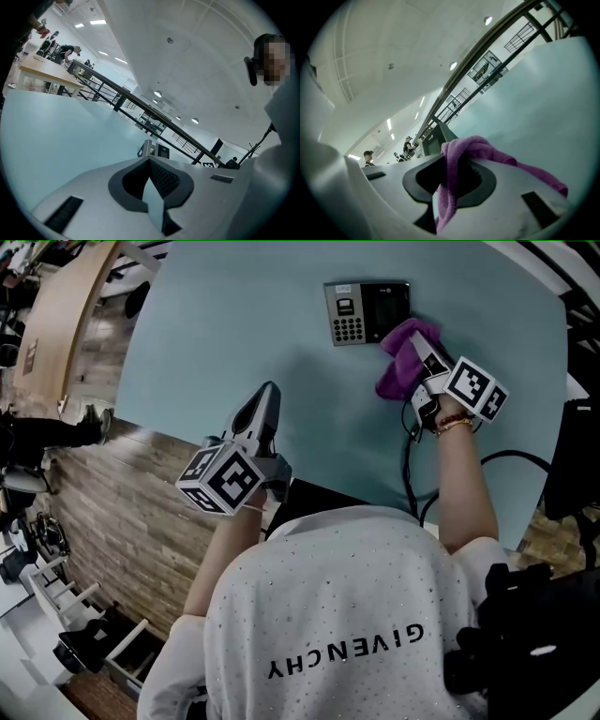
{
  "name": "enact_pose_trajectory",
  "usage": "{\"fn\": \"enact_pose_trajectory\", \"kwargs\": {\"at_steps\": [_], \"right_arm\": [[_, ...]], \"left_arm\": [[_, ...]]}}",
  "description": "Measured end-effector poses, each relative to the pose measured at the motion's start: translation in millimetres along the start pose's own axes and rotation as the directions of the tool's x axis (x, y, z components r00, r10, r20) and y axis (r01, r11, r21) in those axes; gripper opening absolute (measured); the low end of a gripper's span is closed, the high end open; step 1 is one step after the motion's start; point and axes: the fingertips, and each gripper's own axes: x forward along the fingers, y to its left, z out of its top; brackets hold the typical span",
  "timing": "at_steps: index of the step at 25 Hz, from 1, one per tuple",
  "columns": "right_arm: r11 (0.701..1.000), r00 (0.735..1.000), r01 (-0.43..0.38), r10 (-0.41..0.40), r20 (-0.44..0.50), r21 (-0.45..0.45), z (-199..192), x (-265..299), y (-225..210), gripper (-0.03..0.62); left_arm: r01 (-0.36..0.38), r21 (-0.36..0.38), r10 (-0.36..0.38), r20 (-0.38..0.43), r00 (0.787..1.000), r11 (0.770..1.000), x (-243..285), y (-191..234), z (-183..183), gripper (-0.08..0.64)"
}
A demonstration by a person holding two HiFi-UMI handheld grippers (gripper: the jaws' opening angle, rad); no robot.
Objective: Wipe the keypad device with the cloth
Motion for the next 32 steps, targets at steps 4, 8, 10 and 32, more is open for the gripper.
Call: {"fn": "enact_pose_trajectory", "kwargs": {"at_steps": [4, 8, 10, 32], "right_arm": [[0.999, 1.0, -0.022, 0.022, 0.007, -0.03, 1.5, -1.8, 9.6, 0.064], [0.987, 0.997, -0.063, 0.054, -0.062, -0.146, -10.0, 6.8, 33.0, 0.064], [0.976, 0.991, -0.089, 0.068, -0.113, -0.2, -21.7, 17.1, 44.9, 0.064], [0.948, 0.933, -0.219, 0.134, -0.335, -0.233, -96.2, 56.1, 86.2, 0.064]], "left_arm": [[0.006, 0.0, -0.006, -0.011, 1.0, 1.0, 0.7, -1.2, -5.3, 0.005], [0.004, 0.01, -0.004, -0.01, 1.0, 1.0, 0.8, -5.3, -7.6, 0.005], [-0.001, 0.009, 0.001, -0.008, 1.0, 1.0, 1.5, -2.4, -5.5, 0.005], [-0.065, -0.011, 0.065, 0.019, 0.998, 0.998, -17.1, 19.0, -6.0, 0.005]]}}
